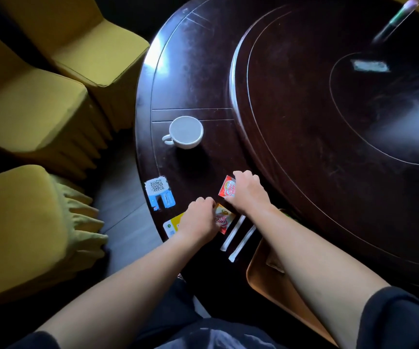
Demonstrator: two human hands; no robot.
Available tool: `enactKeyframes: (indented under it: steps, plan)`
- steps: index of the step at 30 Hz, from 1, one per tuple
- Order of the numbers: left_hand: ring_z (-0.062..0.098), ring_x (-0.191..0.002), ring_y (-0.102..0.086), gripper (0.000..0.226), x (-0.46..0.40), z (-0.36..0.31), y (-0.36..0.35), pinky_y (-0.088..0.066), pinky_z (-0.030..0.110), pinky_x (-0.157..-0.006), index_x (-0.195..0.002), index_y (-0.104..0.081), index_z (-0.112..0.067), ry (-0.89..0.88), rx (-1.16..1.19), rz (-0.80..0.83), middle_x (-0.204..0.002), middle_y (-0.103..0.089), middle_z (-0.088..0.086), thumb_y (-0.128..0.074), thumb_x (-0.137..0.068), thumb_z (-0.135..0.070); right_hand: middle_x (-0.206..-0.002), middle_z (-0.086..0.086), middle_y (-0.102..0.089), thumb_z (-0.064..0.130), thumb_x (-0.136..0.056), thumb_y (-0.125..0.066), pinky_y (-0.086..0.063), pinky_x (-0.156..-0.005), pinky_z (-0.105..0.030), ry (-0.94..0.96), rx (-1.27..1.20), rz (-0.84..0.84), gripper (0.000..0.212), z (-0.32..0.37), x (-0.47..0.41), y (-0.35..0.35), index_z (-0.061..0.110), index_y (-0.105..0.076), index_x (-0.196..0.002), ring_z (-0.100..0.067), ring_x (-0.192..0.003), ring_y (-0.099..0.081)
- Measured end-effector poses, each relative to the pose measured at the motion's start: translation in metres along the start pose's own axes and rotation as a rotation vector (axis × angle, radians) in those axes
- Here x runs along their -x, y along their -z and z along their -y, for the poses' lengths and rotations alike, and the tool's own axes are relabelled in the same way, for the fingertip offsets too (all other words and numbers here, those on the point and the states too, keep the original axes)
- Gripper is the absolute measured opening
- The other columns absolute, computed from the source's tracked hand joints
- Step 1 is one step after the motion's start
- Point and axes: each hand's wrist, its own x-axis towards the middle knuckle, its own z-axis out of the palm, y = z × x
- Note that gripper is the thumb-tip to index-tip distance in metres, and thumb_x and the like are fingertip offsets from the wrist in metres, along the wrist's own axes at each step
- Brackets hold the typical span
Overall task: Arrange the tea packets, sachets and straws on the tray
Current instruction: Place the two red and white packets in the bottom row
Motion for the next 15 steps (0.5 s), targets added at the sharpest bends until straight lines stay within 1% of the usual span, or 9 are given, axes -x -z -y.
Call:
enactKeyframes:
  steps: [2,4,7,9,11,12,13,15]
  plan:
    - [0.025,-0.099,-0.054,0.036,0.000,0.003,-0.001,-0.048,0.037,-0.080,-0.102,-0.059,-0.017,-0.020,0.001,0.013,-0.102,-0.054,0.005,-0.073,-0.076,-0.037,-0.121,-0.008,-0.047,0.043,-0.077,-0.079,-0.048,-0.090,-0.045,0.003,0.017,-0.014,0.064,-0.002,-0.002,0.002,0.015,-0.049,-0.126,-0.029,-0.116,-0.044]
    - [0.024,-0.096,-0.054,0.031,0.000,0.005,0.001,-0.047,0.035,-0.081,-0.100,-0.061,-0.017,-0.011,0.045,0.013,-0.100,-0.054,0.004,-0.069,-0.080,-0.039,-0.117,-0.009,-0.047,0.043,-0.078,-0.077,-0.048,-0.090,-0.045,0.002,0.035,-0.026,0.055,-0.003,-0.002,0.002,0.014,-0.054,-0.119,-0.028,-0.114,-0.044]
    - [0.020,-0.087,-0.056,0.023,0.002,0.006,0.009,-0.043,0.031,-0.072,-0.092,-0.062,-0.017,-0.003,0.114,0.009,-0.093,-0.056,0.001,-0.065,-0.085,-0.039,-0.117,-0.009,-0.049,0.038,-0.086,-0.068,-0.048,-0.088,-0.045,-0.016,-0.018,-0.024,0.041,-0.004,0.004,0.003,0.015,-0.055,-0.117,-0.029,-0.115,-0.045]
    - [0.017,-0.082,-0.058,0.018,0.003,0.009,0.015,-0.047,0.033,-0.070,-0.085,-0.061,-0.019,0.026,0.166,0.027,-0.086,-0.062,-0.004,-0.066,-0.085,-0.036,-0.116,-0.009,-0.052,0.035,-0.090,-0.062,-0.049,-0.086,-0.044,-0.027,-0.093,-0.008,0.030,-0.008,0.010,0.005,0.018,-0.058,-0.115,-0.029,-0.111,-0.051]
    - [0.016,-0.079,-0.063,0.014,0.003,0.012,0.020,-0.054,0.037,-0.073,-0.080,-0.062,-0.022,0.063,0.243,0.048,-0.080,-0.068,-0.006,-0.069,-0.082,-0.034,-0.109,-0.006,-0.060,0.033,-0.091,-0.060,-0.051,-0.082,-0.040,-0.044,-0.219,-0.006,0.018,-0.015,0.019,0.009,0.021,-0.062,-0.103,-0.029,-0.103,-0.058]
    - [0.015,-0.077,-0.064,0.014,0.003,0.013,0.022,-0.055,0.037,-0.072,-0.078,-0.063,-0.023,0.068,0.269,0.051,-0.078,-0.069,-0.005,-0.071,-0.081,-0.034,-0.103,-0.004,-0.063,0.033,-0.090,-0.061,-0.050,-0.080,-0.037,-0.059,-0.285,-0.017,0.013,-0.019,0.024,0.011,0.022,-0.064,-0.096,-0.028,-0.098,-0.061]
    - [0.014,-0.074,-0.064,0.014,0.004,0.012,0.025,-0.054,0.035,-0.070,-0.077,-0.063,-0.023,0.066,0.290,0.053,-0.076,-0.069,-0.005,-0.073,-0.081,-0.032,-0.098,-0.003,-0.066,0.033,-0.090,-0.062,-0.049,-0.076,-0.035,-0.079,-0.345,-0.032,0.011,-0.024,0.030,0.014,0.022,-0.064,-0.091,-0.026,-0.093,-0.062]
    - [0.010,-0.066,-0.062,0.012,0.006,0.008,0.031,-0.049,0.027,-0.061,-0.077,-0.064,-0.021,0.051,0.335,0.065,-0.072,-0.068,-0.006,-0.074,-0.082,-0.025,-0.089,0.000,-0.068,0.034,-0.088,-0.063,-0.046,-0.072,-0.033,-0.135,-0.449,-0.082,0.012,-0.036,0.046,0.021,0.023,-0.062,-0.084,-0.024,-0.085,-0.061]
